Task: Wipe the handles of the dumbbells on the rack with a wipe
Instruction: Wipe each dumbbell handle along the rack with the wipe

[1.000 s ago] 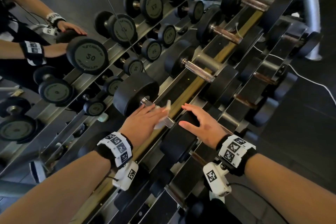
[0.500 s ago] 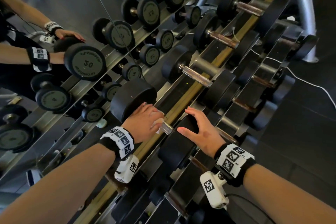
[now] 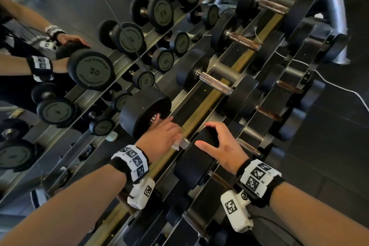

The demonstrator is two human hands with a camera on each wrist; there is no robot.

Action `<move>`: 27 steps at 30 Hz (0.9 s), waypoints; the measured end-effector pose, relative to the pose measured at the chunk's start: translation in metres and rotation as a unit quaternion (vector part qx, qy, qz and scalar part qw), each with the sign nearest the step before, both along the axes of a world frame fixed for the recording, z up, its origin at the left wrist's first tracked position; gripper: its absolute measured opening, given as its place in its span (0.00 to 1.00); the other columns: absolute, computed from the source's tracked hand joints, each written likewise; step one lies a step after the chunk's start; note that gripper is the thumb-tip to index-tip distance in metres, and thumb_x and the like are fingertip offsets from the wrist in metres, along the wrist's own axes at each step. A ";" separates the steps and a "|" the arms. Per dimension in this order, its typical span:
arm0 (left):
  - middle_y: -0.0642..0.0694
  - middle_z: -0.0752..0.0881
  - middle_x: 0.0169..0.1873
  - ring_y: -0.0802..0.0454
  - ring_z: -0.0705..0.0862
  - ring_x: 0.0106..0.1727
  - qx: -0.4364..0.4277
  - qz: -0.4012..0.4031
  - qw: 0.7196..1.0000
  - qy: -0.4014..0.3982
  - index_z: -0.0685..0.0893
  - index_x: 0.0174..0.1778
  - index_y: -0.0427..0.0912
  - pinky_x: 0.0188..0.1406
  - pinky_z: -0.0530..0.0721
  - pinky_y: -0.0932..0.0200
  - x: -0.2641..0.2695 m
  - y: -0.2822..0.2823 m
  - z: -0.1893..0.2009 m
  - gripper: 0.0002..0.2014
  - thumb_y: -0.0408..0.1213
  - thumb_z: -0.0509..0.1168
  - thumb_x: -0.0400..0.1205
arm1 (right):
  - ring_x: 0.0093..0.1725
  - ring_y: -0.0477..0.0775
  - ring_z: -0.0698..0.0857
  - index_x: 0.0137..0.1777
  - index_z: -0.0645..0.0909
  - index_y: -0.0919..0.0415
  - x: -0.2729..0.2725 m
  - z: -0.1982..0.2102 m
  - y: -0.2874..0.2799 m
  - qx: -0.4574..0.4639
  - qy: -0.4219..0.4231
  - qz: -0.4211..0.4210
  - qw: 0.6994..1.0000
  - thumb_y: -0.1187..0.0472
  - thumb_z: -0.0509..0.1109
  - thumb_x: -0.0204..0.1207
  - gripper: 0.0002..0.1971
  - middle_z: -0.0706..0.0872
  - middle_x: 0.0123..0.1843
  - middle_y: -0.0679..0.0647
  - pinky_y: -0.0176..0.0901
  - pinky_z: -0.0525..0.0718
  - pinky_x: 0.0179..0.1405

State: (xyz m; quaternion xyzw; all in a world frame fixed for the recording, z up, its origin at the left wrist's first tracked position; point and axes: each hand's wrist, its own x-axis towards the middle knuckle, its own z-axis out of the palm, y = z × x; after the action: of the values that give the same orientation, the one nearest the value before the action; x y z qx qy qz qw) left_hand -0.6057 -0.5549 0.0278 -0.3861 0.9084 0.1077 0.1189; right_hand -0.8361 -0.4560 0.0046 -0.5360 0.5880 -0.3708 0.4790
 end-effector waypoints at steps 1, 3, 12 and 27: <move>0.55 0.73 0.75 0.53 0.54 0.86 0.006 -0.018 1.000 0.005 0.73 0.74 0.55 0.84 0.36 0.41 -0.003 0.007 -0.003 0.22 0.37 0.60 0.84 | 0.63 0.38 0.78 0.72 0.67 0.40 0.000 0.000 0.000 -0.003 0.004 -0.001 1.000 0.27 0.71 0.64 0.38 0.76 0.65 0.39 0.46 0.84 0.65; 0.56 0.76 0.73 0.52 0.56 0.85 -0.013 -0.061 0.998 -0.003 0.75 0.74 0.54 0.83 0.36 0.39 -0.008 0.013 -0.006 0.24 0.36 0.64 0.81 | 0.63 0.38 0.78 0.72 0.67 0.39 0.000 -0.002 -0.001 -0.008 0.010 0.002 1.000 0.24 0.69 0.63 0.39 0.75 0.65 0.38 0.46 0.84 0.65; 0.52 0.78 0.74 0.49 0.60 0.85 -0.137 -0.068 0.981 -0.118 0.67 0.81 0.51 0.79 0.28 0.47 0.007 -0.019 0.001 0.25 0.43 0.60 0.86 | 0.63 0.37 0.78 0.69 0.65 0.32 -0.001 -0.004 -0.003 0.000 0.002 0.011 1.000 0.19 0.67 0.59 0.39 0.74 0.63 0.32 0.39 0.84 0.60; 0.51 0.78 0.71 0.50 0.71 0.78 -0.102 0.023 0.994 -0.034 0.74 0.75 0.52 0.74 0.69 0.50 0.015 -0.006 0.002 0.29 0.61 0.40 0.86 | 0.63 0.35 0.77 0.71 0.67 0.36 -0.002 -0.003 -0.003 -0.001 0.007 0.016 1.000 0.30 0.72 0.69 0.32 0.72 0.63 0.29 0.40 0.84 0.61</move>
State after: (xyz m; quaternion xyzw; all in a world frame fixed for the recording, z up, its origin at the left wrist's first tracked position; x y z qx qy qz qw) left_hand -0.5903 -0.5612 0.0302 -0.4206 0.9009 0.0041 0.1073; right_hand -0.8382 -0.4587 0.0015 -0.5480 0.5826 -0.3598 0.4805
